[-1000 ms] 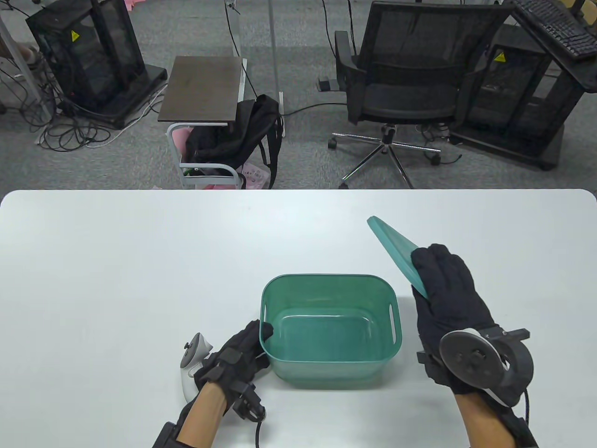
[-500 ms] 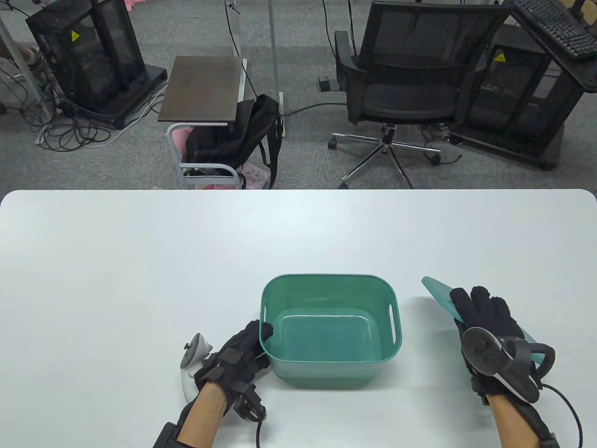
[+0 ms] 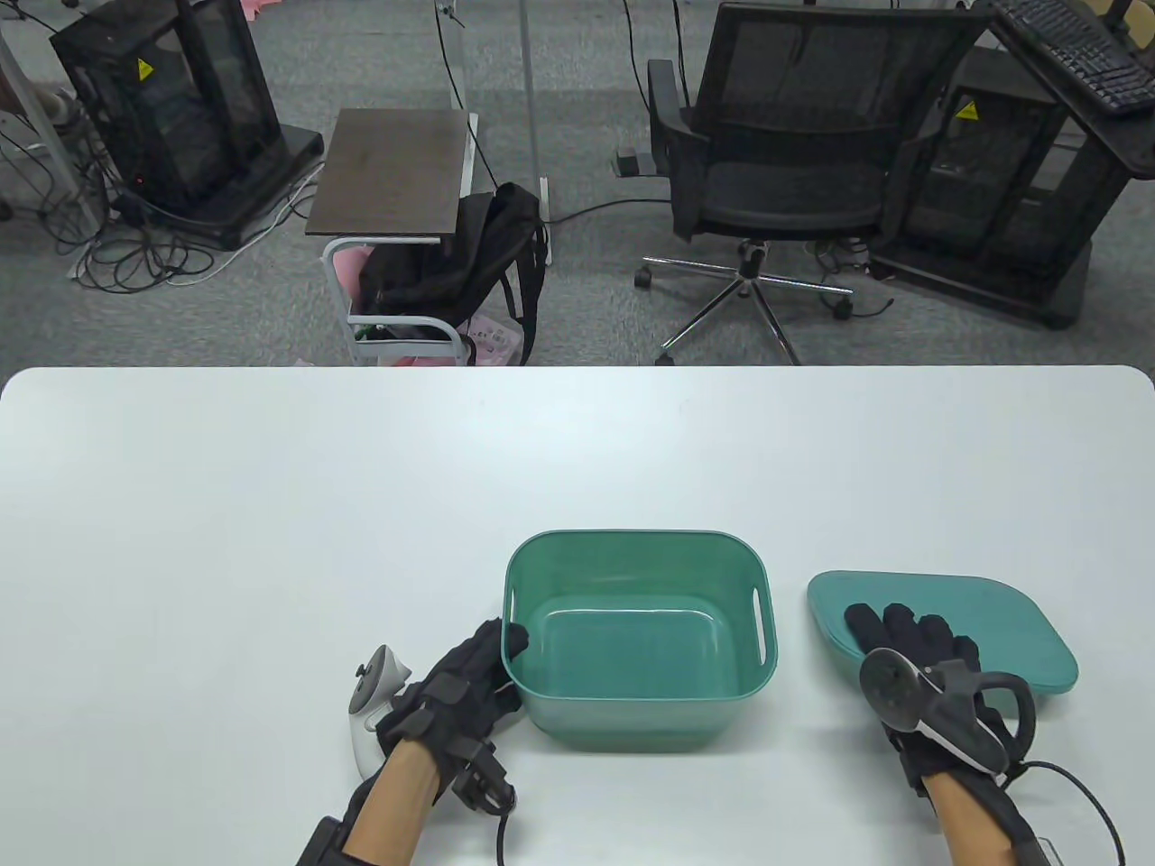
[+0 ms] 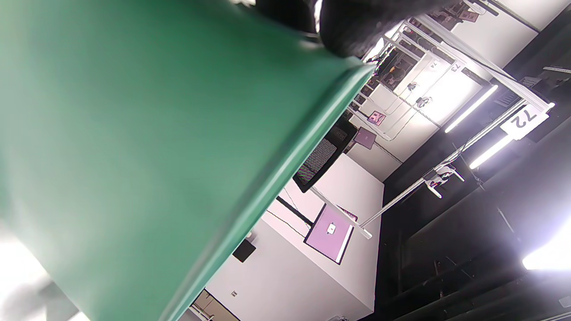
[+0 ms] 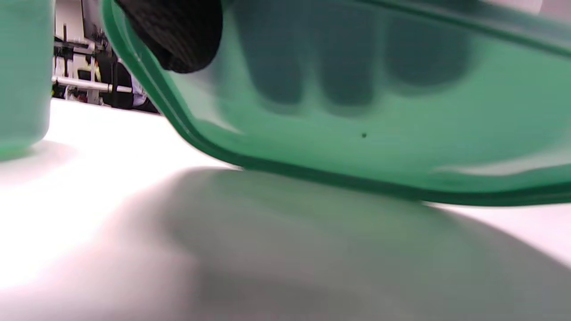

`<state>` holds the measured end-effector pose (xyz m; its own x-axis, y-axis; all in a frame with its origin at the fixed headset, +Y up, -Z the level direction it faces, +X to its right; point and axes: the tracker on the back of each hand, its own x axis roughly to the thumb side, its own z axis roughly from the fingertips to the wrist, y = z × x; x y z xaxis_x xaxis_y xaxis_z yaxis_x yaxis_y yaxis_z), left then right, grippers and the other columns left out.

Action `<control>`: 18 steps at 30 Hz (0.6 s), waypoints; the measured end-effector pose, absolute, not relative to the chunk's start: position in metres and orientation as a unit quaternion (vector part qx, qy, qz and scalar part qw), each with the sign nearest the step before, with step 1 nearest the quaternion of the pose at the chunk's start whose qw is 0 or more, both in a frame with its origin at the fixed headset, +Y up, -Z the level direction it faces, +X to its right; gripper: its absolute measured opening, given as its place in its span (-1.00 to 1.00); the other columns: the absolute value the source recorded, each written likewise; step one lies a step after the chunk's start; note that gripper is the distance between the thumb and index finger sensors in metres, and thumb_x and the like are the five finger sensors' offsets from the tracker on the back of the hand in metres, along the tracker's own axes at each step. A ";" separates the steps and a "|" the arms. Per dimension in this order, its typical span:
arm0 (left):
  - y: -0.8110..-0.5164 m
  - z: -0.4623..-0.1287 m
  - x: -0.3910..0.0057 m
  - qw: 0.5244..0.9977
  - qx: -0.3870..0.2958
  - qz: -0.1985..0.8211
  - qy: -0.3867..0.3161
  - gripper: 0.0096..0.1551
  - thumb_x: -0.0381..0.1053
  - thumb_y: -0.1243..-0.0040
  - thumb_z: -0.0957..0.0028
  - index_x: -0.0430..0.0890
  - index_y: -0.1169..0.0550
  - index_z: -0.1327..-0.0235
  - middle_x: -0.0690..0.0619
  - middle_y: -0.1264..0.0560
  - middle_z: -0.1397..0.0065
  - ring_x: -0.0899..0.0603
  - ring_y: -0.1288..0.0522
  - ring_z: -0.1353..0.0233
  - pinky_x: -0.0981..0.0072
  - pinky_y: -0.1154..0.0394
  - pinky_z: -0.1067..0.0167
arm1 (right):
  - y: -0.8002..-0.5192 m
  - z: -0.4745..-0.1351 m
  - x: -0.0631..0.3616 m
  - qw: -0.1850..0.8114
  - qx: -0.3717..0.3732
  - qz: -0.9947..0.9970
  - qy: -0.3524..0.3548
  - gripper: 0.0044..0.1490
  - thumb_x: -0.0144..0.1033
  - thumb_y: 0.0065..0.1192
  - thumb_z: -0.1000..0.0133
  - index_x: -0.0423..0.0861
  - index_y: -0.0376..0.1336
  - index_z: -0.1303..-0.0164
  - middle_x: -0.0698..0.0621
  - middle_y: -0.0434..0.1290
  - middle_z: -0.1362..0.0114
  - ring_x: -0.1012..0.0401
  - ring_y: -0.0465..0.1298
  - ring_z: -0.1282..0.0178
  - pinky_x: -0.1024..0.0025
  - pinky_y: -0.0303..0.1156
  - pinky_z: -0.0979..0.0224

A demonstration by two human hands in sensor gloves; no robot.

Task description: Remove lid from plastic storage box

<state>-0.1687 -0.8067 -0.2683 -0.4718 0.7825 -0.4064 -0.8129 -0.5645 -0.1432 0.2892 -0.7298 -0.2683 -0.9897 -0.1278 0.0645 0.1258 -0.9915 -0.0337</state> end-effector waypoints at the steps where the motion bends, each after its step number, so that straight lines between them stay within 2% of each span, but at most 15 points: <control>1: -0.807 -0.268 -0.169 0.466 -0.218 0.857 0.035 -0.49 0.19 0.09 -0.31 -0.14 -0.48 -0.26 -0.34 0.31 -0.62 -0.52 0.29 -0.53 -0.45 0.16 -0.33 | -0.732 -0.269 0.290 0.061 -0.041 -0.997 -0.013 -0.33 -0.11 0.15 -0.28 0.17 0.05 -0.62 -0.09 0.23 -0.66 -0.19 0.33 -0.54 -0.29 0.36 -0.43; 5: -0.807 -0.268 -0.169 0.466 -0.218 0.857 0.035 -0.49 0.19 0.09 -0.31 -0.14 -0.48 -0.26 -0.33 0.31 -0.62 -0.52 0.29 -0.53 -0.45 0.16 -0.33 | -0.741 -0.268 0.293 0.054 -0.052 -0.994 -0.083 -0.19 -0.14 0.16 -0.29 0.06 -0.10 -0.68 -0.17 0.07 -0.72 -0.26 0.18 -0.61 -0.34 0.25 -0.48; 10: -0.807 -0.268 -0.169 0.466 -0.217 0.857 0.035 -0.49 0.19 0.09 -0.31 -0.14 -0.48 -0.26 -0.33 0.31 -0.62 -0.52 0.30 -0.53 -0.45 0.16 -0.33 | -0.751 -0.265 0.292 0.048 -0.055 -0.987 -0.142 -0.07 -0.12 0.21 -0.28 -0.01 -0.21 -0.70 -0.23 -0.06 -0.73 -0.30 0.07 -0.63 -0.36 0.22 -0.48; 18: -0.807 -0.268 -0.169 0.466 -0.217 0.857 0.035 -0.49 0.19 0.08 -0.31 -0.14 -0.48 -0.26 -0.34 0.31 -0.62 -0.53 0.30 -0.53 -0.45 0.16 -0.33 | -0.761 -0.264 0.292 0.037 -0.057 -0.980 -0.188 0.03 -0.12 0.27 -0.26 -0.04 -0.27 -0.69 -0.25 -0.14 -0.73 -0.33 0.01 -0.63 -0.35 0.22 -0.48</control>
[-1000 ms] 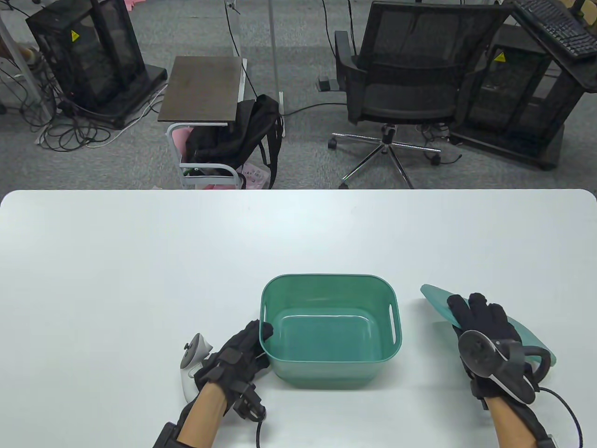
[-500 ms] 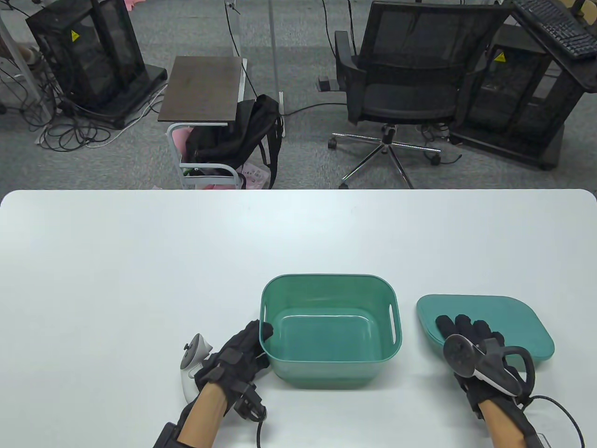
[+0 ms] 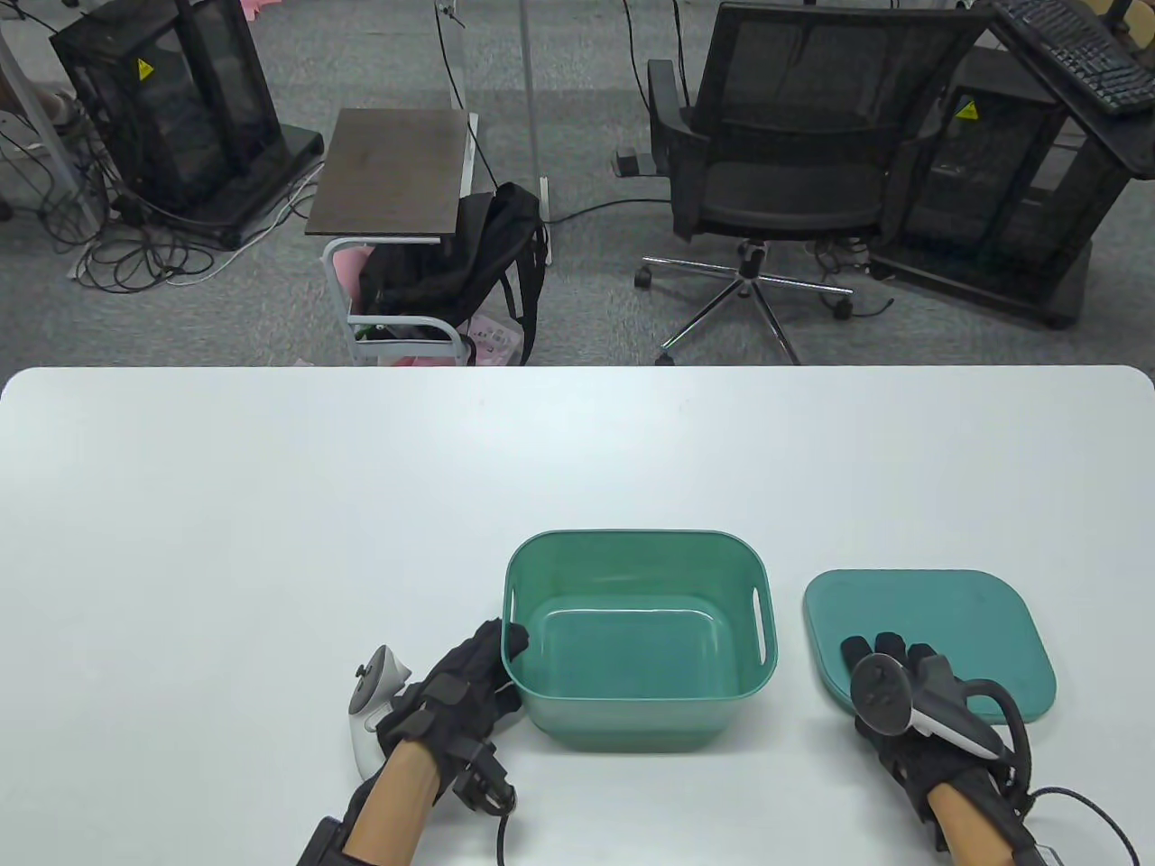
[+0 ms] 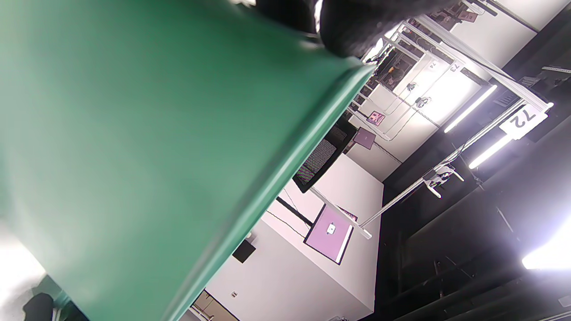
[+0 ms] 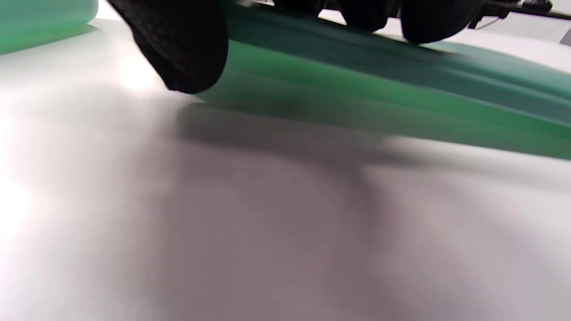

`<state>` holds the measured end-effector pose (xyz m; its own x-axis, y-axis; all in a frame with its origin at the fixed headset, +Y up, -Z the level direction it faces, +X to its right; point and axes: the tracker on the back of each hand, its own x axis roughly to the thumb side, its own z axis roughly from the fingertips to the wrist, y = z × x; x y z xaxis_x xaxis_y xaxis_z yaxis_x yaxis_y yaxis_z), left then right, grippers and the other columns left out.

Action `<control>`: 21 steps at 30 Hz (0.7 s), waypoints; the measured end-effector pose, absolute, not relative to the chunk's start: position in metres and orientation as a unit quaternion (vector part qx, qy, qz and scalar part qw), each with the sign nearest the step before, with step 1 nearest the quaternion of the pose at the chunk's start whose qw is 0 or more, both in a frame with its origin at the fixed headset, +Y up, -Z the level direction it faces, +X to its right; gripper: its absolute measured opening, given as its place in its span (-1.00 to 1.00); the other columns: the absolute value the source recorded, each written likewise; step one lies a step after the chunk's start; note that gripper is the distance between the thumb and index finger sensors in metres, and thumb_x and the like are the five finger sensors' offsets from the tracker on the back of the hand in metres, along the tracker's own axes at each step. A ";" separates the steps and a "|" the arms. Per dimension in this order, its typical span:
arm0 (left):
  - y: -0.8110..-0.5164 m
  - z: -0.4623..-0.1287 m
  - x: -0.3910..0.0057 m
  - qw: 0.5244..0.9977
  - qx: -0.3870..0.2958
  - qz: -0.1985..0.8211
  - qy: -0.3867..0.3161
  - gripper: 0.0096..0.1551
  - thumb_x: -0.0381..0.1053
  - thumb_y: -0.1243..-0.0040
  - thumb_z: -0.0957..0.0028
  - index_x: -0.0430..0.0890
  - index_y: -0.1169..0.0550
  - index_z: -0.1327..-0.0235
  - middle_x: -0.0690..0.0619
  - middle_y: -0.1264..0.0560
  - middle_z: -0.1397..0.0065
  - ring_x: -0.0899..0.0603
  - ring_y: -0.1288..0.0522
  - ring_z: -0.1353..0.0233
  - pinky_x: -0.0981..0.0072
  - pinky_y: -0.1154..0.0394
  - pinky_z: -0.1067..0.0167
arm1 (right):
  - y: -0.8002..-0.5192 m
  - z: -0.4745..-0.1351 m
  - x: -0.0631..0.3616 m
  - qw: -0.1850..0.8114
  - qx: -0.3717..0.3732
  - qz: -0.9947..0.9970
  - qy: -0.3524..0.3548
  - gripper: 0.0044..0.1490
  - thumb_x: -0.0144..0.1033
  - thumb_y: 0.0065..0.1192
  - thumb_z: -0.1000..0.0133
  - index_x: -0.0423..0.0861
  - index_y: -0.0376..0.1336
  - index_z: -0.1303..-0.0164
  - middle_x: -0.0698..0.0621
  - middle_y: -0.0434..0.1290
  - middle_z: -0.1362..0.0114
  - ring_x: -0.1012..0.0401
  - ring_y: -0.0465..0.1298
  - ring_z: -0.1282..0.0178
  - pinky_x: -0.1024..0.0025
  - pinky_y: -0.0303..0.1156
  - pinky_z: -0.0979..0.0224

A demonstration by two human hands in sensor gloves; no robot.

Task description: Remove lid from plastic storage box

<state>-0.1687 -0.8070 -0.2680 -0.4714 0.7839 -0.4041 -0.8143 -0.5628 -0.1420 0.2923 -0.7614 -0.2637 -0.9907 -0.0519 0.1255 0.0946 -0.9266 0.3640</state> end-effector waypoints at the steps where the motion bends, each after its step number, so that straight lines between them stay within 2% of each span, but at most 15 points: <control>1: -0.807 -0.268 -0.169 0.466 -0.217 0.857 0.035 -0.49 0.19 0.08 -0.31 -0.14 -0.48 -0.26 -0.33 0.31 -0.62 -0.53 0.30 -0.53 -0.45 0.16 -0.33 | -0.762 -0.263 0.292 0.040 -0.057 -0.980 -0.188 0.03 -0.12 0.27 -0.26 -0.04 -0.28 -0.69 -0.26 -0.15 -0.73 -0.33 0.00 -0.63 -0.36 0.22 -0.47; 5: -0.807 -0.268 -0.169 0.467 -0.216 0.857 0.035 -0.49 0.19 0.09 -0.31 -0.13 -0.48 -0.26 -0.33 0.31 -0.62 -0.53 0.30 -0.53 -0.45 0.16 -0.33 | -0.764 -0.264 0.293 0.042 -0.058 -0.976 -0.206 0.03 -0.11 0.26 -0.26 -0.04 -0.28 -0.69 -0.26 -0.17 -0.73 -0.32 0.00 -0.63 -0.36 0.22 -0.48; 6: -0.807 -0.268 -0.169 0.467 -0.216 0.857 0.036 -0.49 0.19 0.08 -0.31 -0.13 -0.48 -0.26 -0.34 0.31 -0.62 -0.52 0.30 -0.53 -0.45 0.16 -0.33 | -0.766 -0.265 0.292 0.035 -0.059 -0.976 -0.208 -0.09 -0.16 0.22 -0.28 -0.02 -0.19 -0.69 -0.23 -0.11 -0.73 -0.30 0.04 -0.64 -0.35 0.23 -0.47; 16: -0.807 -0.268 -0.169 0.468 -0.213 0.857 0.037 -0.49 0.19 0.08 -0.31 -0.13 -0.48 -0.27 -0.34 0.30 -0.62 -0.53 0.29 -0.53 -0.45 0.15 -0.33 | -0.766 -0.266 0.294 0.022 -0.051 -0.977 -0.207 -0.10 -0.16 0.21 -0.29 -0.01 -0.18 -0.70 -0.22 -0.12 -0.73 -0.29 0.02 -0.64 -0.35 0.22 -0.48; 21: -0.808 -0.267 -0.169 0.469 -0.209 0.857 0.036 -0.47 0.21 0.08 -0.32 -0.10 -0.48 -0.31 -0.34 0.24 -0.64 -0.53 0.24 -0.53 -0.44 0.14 -0.34 | -0.765 -0.267 0.295 0.012 -0.046 -0.976 -0.212 -0.12 -0.14 0.19 -0.29 -0.01 -0.17 -0.70 -0.22 -0.12 -0.74 -0.29 0.02 -0.65 -0.37 0.20 -0.47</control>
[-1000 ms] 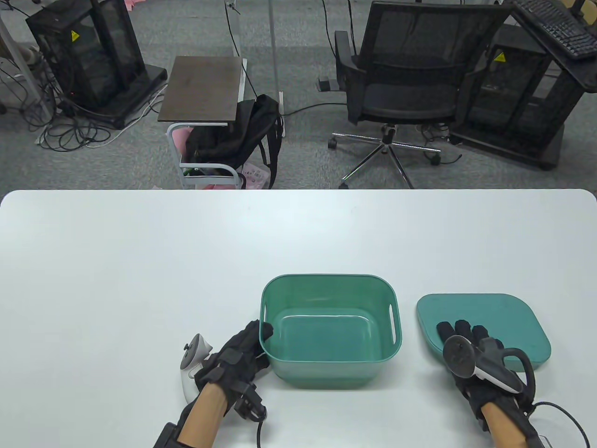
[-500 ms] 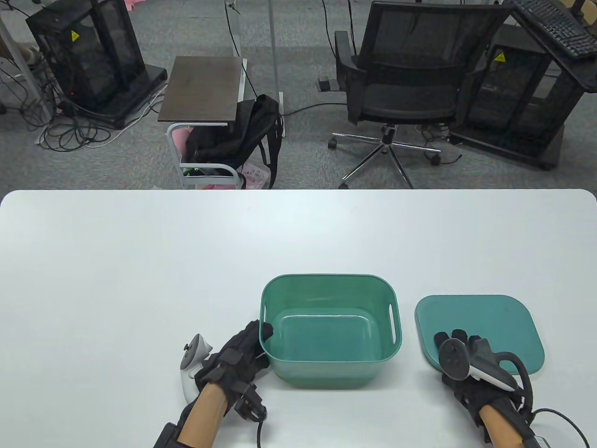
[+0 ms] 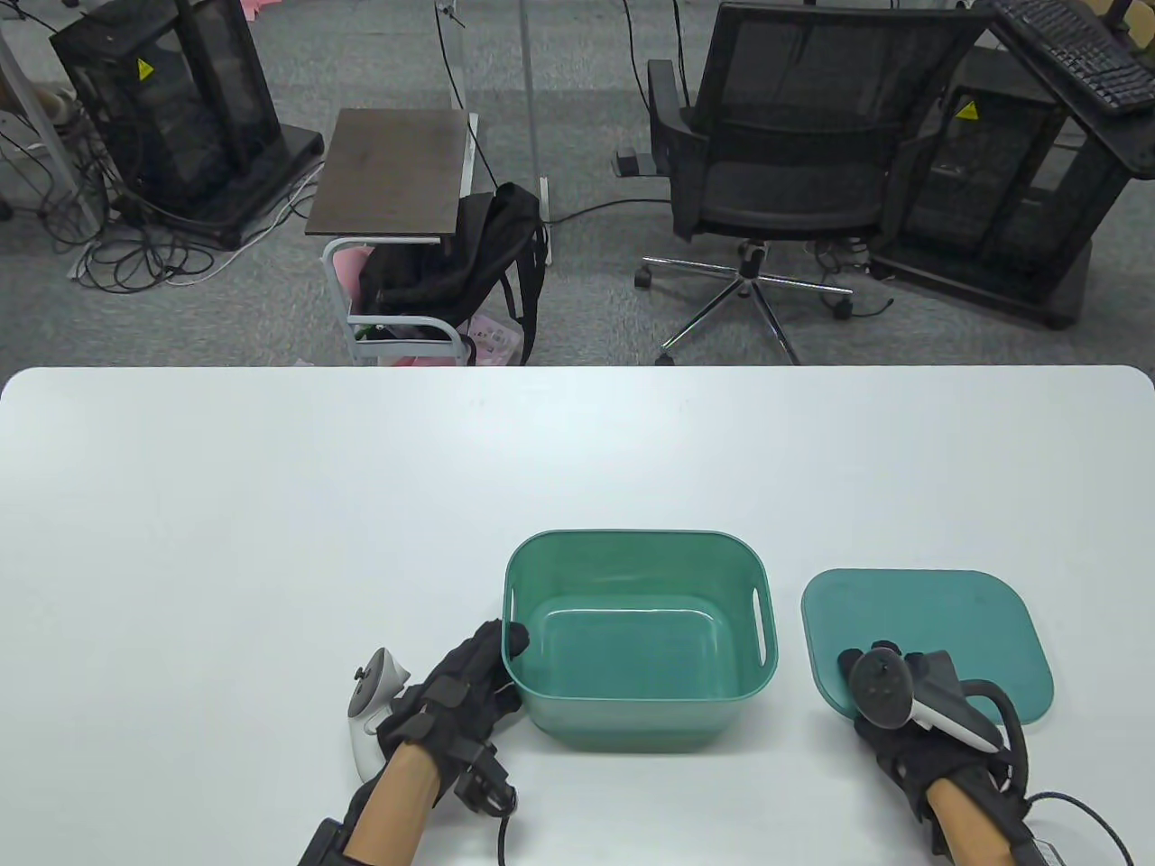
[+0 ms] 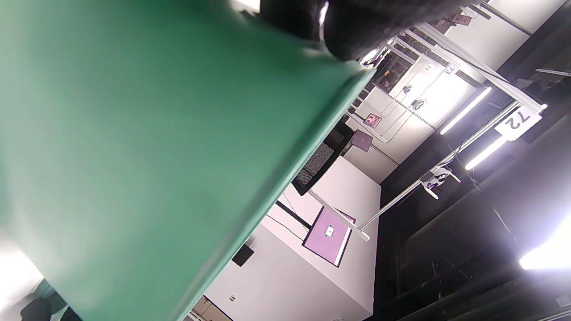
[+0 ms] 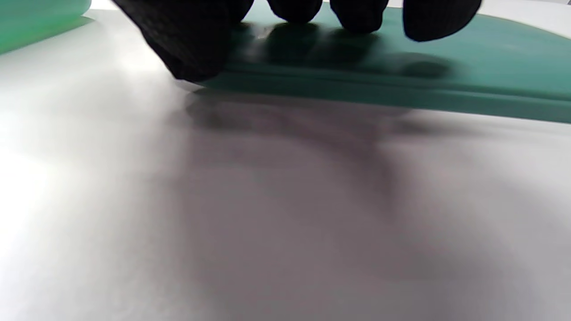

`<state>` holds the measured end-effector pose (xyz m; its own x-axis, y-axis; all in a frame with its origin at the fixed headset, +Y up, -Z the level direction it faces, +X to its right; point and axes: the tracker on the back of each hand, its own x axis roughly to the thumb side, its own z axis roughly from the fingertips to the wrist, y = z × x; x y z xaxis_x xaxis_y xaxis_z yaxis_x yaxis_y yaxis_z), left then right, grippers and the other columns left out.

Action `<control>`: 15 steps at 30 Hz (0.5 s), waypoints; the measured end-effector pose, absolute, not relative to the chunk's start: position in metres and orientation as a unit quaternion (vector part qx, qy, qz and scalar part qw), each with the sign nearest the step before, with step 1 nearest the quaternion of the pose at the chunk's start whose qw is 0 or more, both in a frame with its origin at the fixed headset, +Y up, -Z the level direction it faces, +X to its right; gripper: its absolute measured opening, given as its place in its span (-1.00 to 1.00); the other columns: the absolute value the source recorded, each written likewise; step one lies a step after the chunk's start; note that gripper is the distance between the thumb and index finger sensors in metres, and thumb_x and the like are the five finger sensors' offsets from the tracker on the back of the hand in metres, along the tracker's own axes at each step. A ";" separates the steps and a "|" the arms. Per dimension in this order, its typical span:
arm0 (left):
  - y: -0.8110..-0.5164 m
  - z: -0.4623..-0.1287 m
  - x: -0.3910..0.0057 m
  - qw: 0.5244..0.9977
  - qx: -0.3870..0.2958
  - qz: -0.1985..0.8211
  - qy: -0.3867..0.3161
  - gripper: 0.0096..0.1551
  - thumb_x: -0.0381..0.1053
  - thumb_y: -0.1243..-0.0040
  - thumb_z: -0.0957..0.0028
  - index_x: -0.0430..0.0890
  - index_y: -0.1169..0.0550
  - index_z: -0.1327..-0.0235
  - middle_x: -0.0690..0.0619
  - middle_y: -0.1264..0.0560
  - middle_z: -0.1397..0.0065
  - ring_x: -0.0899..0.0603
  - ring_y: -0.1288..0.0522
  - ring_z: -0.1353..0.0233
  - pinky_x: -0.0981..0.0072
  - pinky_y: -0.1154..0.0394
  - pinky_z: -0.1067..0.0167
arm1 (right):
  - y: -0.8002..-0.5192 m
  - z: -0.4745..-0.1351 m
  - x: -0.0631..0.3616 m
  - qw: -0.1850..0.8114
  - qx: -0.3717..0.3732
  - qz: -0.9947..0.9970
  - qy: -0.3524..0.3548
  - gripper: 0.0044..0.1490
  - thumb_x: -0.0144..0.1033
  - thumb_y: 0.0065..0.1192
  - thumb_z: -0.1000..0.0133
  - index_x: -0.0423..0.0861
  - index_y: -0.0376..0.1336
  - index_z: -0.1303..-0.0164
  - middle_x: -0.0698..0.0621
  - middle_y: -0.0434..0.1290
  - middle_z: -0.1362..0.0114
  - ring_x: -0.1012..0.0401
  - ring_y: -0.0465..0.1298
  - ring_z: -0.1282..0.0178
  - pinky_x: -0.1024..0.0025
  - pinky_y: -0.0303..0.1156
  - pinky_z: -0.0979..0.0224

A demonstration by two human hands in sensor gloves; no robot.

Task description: Remove lid from plastic storage box

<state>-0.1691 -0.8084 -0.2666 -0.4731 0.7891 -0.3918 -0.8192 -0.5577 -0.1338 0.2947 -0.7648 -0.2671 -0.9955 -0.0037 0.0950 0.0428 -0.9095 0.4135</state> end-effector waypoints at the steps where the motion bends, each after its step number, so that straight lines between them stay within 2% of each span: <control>1: -0.808 -0.266 -0.170 0.465 -0.204 0.861 0.036 -0.44 0.23 0.10 -0.32 -0.11 -0.47 -0.34 -0.35 0.23 -0.64 -0.53 0.24 -0.53 -0.44 0.14 -0.34 | -0.765 -0.267 0.295 0.010 -0.046 -0.976 -0.212 -0.12 -0.14 0.19 -0.29 0.00 -0.17 -0.70 -0.22 -0.11 -0.74 -0.29 0.02 -0.65 -0.35 0.21 -0.49; 10: -0.808 -0.261 -0.176 0.447 -0.172 0.876 0.056 -0.30 0.29 0.16 -0.31 -0.18 -0.39 -0.46 -0.38 0.15 -0.65 -0.55 0.18 -0.52 -0.43 0.09 -0.34 | -0.765 -0.268 0.296 0.000 -0.040 -0.976 -0.213 -0.14 -0.11 0.17 -0.30 0.00 -0.15 -0.70 -0.21 -0.11 -0.74 -0.29 0.02 -0.65 -0.37 0.19 -0.49; 15: -0.800 -0.263 -0.189 0.500 -0.123 0.855 0.065 -0.22 0.29 0.14 -0.31 -0.24 -0.28 -0.55 -0.40 0.18 -0.64 -0.57 0.19 -0.51 -0.43 0.09 -0.34 | -0.747 -0.270 0.296 -0.032 -0.039 -0.982 -0.182 -0.16 -0.06 0.15 -0.30 0.00 -0.11 -0.71 -0.22 -0.09 -0.75 -0.28 0.01 -0.66 -0.38 0.14 -0.50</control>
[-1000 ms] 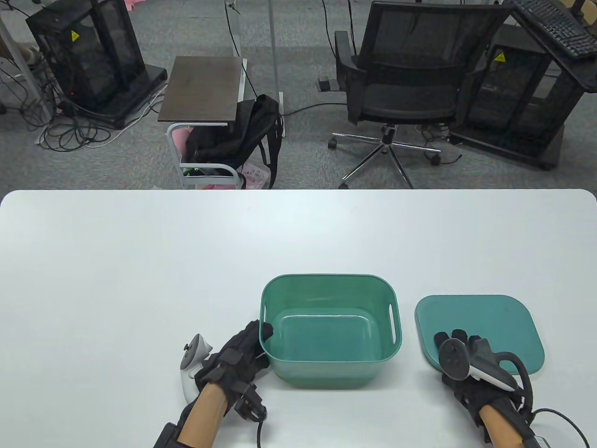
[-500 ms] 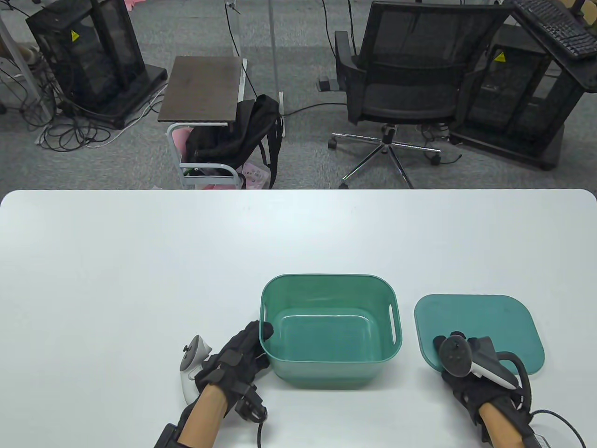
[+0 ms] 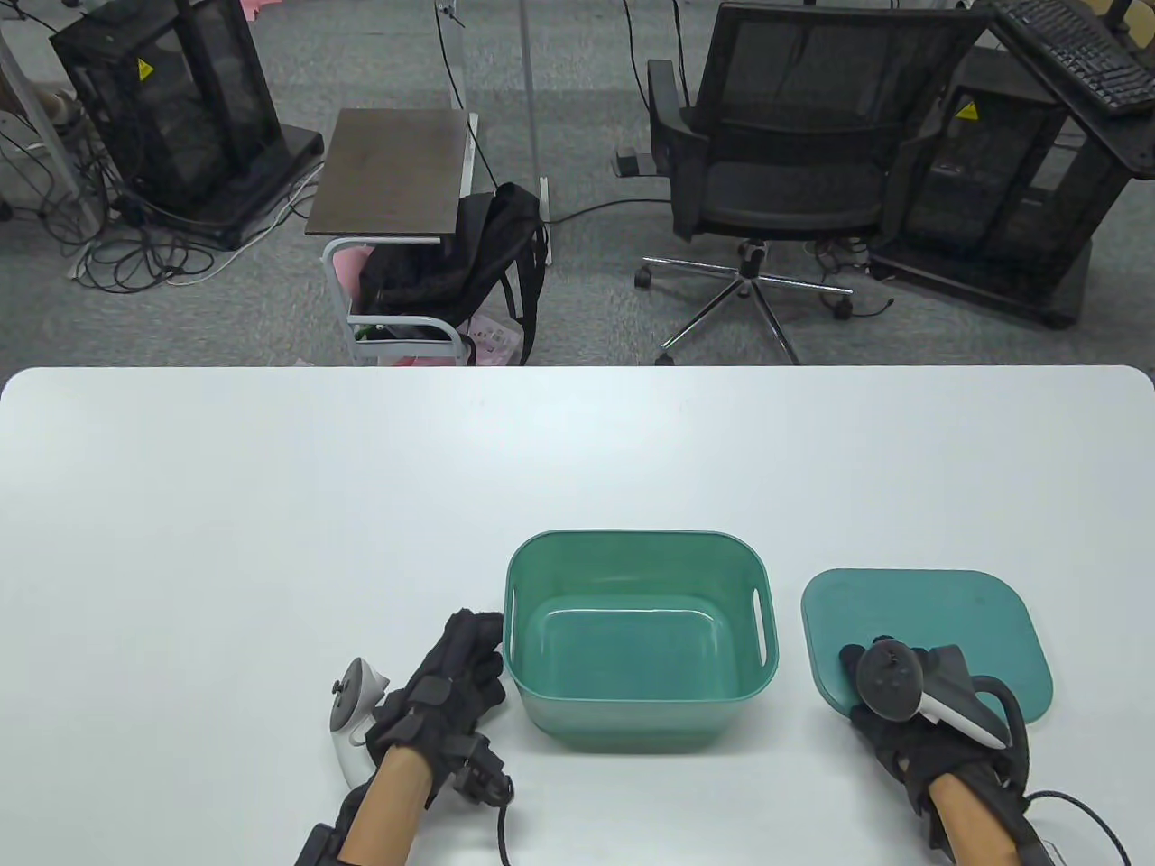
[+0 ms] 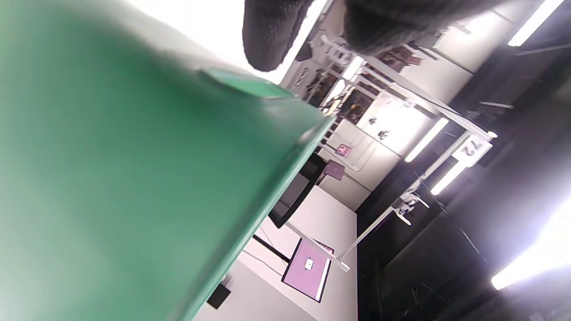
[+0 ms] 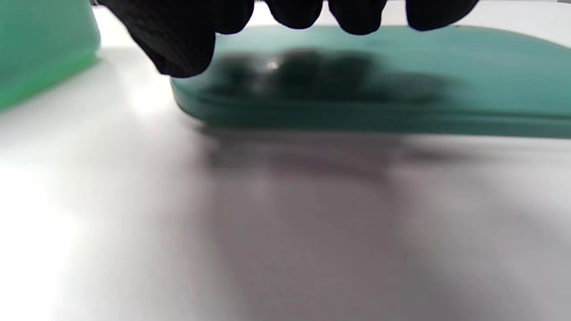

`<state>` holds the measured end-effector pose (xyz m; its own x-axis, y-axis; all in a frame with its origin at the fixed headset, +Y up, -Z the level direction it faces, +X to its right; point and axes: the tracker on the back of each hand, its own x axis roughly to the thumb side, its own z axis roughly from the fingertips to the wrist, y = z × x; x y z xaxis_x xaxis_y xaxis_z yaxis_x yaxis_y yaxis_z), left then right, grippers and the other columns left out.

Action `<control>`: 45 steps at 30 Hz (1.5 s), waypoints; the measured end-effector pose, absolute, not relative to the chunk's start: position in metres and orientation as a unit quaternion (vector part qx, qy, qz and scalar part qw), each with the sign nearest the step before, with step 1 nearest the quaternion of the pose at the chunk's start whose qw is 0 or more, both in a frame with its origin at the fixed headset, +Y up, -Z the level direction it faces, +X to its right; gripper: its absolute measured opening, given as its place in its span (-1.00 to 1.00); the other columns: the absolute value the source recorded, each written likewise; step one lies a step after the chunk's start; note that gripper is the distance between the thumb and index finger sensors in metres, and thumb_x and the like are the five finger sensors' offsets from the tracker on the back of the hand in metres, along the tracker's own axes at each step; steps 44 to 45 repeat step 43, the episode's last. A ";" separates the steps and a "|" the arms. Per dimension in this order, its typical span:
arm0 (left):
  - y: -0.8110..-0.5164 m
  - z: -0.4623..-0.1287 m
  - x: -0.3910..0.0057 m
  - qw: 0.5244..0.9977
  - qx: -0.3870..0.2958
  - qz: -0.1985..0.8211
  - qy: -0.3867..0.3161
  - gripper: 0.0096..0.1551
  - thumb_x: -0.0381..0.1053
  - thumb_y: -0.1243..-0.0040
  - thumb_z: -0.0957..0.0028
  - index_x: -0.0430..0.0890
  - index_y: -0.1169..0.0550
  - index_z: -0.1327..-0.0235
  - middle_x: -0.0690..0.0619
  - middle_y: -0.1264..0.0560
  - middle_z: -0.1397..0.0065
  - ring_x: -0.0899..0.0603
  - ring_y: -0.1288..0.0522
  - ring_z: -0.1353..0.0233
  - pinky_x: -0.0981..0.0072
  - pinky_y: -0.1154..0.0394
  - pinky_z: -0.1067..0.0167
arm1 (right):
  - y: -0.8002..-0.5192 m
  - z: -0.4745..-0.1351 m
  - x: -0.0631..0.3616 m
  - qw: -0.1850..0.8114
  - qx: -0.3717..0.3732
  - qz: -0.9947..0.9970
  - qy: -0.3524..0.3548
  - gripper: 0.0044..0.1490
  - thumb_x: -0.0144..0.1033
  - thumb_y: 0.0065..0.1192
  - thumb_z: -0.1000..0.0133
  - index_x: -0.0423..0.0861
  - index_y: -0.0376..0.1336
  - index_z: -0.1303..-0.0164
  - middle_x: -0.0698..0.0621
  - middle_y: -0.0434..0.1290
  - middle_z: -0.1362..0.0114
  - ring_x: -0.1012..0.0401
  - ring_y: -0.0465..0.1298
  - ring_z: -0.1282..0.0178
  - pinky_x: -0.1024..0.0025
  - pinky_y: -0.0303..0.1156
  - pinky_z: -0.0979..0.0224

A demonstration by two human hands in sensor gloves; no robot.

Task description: Remove lid from plastic storage box

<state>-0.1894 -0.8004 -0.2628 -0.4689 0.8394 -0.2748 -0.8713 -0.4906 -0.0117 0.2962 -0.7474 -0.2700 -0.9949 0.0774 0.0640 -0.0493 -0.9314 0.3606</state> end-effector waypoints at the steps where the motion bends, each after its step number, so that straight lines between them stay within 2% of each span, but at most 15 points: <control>1: -0.797 -0.263 -0.191 0.507 -0.113 0.852 0.064 -0.22 0.29 0.14 -0.31 -0.24 -0.27 -0.55 -0.39 0.19 -0.64 -0.56 0.20 -0.51 -0.43 0.10 -0.34 | -0.742 -0.270 0.296 0.040 0.039 0.984 0.170 -0.17 -0.04 0.14 -0.31 0.00 -0.10 -0.71 -0.23 -0.09 -0.75 -0.28 0.01 -0.66 -0.38 0.14 -0.51; 7: -0.760 -0.262 -0.195 0.556 -0.031 0.831 0.008 -0.19 0.29 0.10 -0.29 -0.24 -0.25 -0.59 -0.38 0.21 -0.64 -0.56 0.22 -0.52 -0.45 0.14 -0.33 | -0.690 -0.272 0.279 0.129 0.064 0.988 0.051 -0.18 0.04 0.10 -0.31 0.00 -0.06 -0.71 -0.23 -0.08 -0.76 -0.29 0.00 -0.67 -0.39 0.12 -0.51; 11: -0.723 -0.259 -0.195 0.616 0.041 0.785 -0.047 -0.18 0.28 0.05 -0.28 -0.21 -0.26 -0.63 -0.34 0.20 -0.67 -0.54 0.27 -0.54 -0.46 0.19 -0.34 | -0.653 -0.267 0.256 0.194 0.097 0.975 -0.048 -0.18 0.09 0.06 -0.32 0.01 -0.05 -0.72 -0.23 -0.07 -0.77 -0.29 0.00 -0.67 -0.39 0.10 -0.51; 14: -0.698 -0.257 -0.192 0.652 0.087 0.749 -0.082 -0.16 0.28 -0.02 -0.25 -0.20 -0.27 -0.64 -0.33 0.17 -0.68 -0.53 0.26 -0.55 -0.46 0.22 -0.34 | -0.639 -0.262 0.237 0.241 0.123 0.957 -0.104 -0.19 0.12 0.05 -0.32 0.02 -0.03 -0.72 -0.22 -0.06 -0.77 -0.28 0.01 -0.68 -0.39 0.10 -0.51; 15: -0.687 -0.256 -0.189 0.677 0.102 0.723 -0.099 -0.16 0.28 -0.04 -0.25 -0.18 -0.29 -0.65 -0.31 0.15 -0.69 -0.52 0.26 -0.56 -0.45 0.23 -0.34 | -0.636 -0.260 0.228 0.254 0.133 0.950 -0.124 -0.19 0.13 0.05 -0.32 0.02 -0.02 -0.72 -0.22 -0.06 -0.77 -0.28 0.00 -0.68 -0.40 0.09 -0.51; 17: -0.673 -0.253 -0.182 0.702 0.125 0.689 -0.129 -0.16 0.29 -0.08 -0.24 -0.15 -0.30 -0.66 -0.29 0.12 -0.70 -0.51 0.26 -0.57 -0.46 0.25 -0.35 | -0.633 -0.257 0.213 0.259 0.150 0.943 -0.147 -0.18 0.16 0.04 -0.31 0.03 -0.02 -0.72 -0.21 -0.06 -0.78 -0.28 0.00 -0.68 -0.39 0.09 -0.52; 19: -0.662 -0.249 -0.173 0.755 0.158 0.617 -0.156 -0.16 0.31 -0.11 -0.21 -0.09 -0.32 -0.67 -0.25 0.09 -0.72 -0.48 0.22 -0.59 -0.45 0.26 -0.35 | -0.635 -0.252 0.197 0.252 0.164 0.938 -0.172 -0.13 0.25 -0.01 -0.30 0.05 -0.05 -0.73 -0.21 -0.08 -0.79 -0.28 -0.03 -0.70 -0.41 0.05 -0.52; 23: -0.663 -0.245 -0.153 0.850 0.182 0.462 -0.175 -0.06 0.47 -0.15 -0.14 0.10 -0.25 -0.74 -0.15 0.13 -0.76 -0.42 0.29 -0.64 -0.43 0.35 -0.36 | -0.651 -0.243 0.172 0.213 0.194 0.933 -0.214 -0.05 0.37 -0.08 -0.25 0.07 -0.09 -0.76 -0.20 -0.13 -0.80 -0.28 -0.11 -0.71 -0.45 -0.04 -0.52; 27: -0.672 -0.248 -0.142 0.915 0.142 0.338 -0.168 0.09 0.68 -0.05 -0.06 0.26 -0.07 -0.80 -0.02 0.29 -0.78 -0.36 0.44 -0.64 -0.40 0.49 -0.33 | -0.667 -0.241 0.162 0.159 0.211 0.943 -0.201 0.03 0.48 -0.19 -0.22 0.08 -0.18 -0.78 -0.23 -0.24 -0.80 -0.30 -0.22 -0.70 -0.48 -0.15 -0.50; 33: -0.677 -0.249 -0.143 0.920 0.134 0.329 -0.164 0.12 0.73 0.02 -0.04 0.26 -0.06 -0.81 -0.01 0.30 -0.78 -0.37 0.45 -0.63 -0.40 0.49 -0.32 | -0.675 -0.242 0.162 0.166 0.213 0.944 -0.187 0.04 0.49 -0.22 -0.21 0.08 -0.17 -0.78 -0.23 -0.25 -0.80 -0.30 -0.24 -0.70 -0.49 -0.18 -0.49; 45: -0.679 -0.248 -0.147 0.915 0.132 0.346 -0.161 0.12 0.73 0.04 -0.04 0.23 -0.10 -0.81 -0.02 0.28 -0.79 -0.38 0.44 -0.63 -0.40 0.48 -0.32 | -0.676 -0.242 0.162 0.169 0.207 0.948 -0.171 0.03 0.48 -0.21 -0.22 0.08 -0.16 -0.78 -0.23 -0.25 -0.80 -0.30 -0.23 -0.70 -0.49 -0.18 -0.49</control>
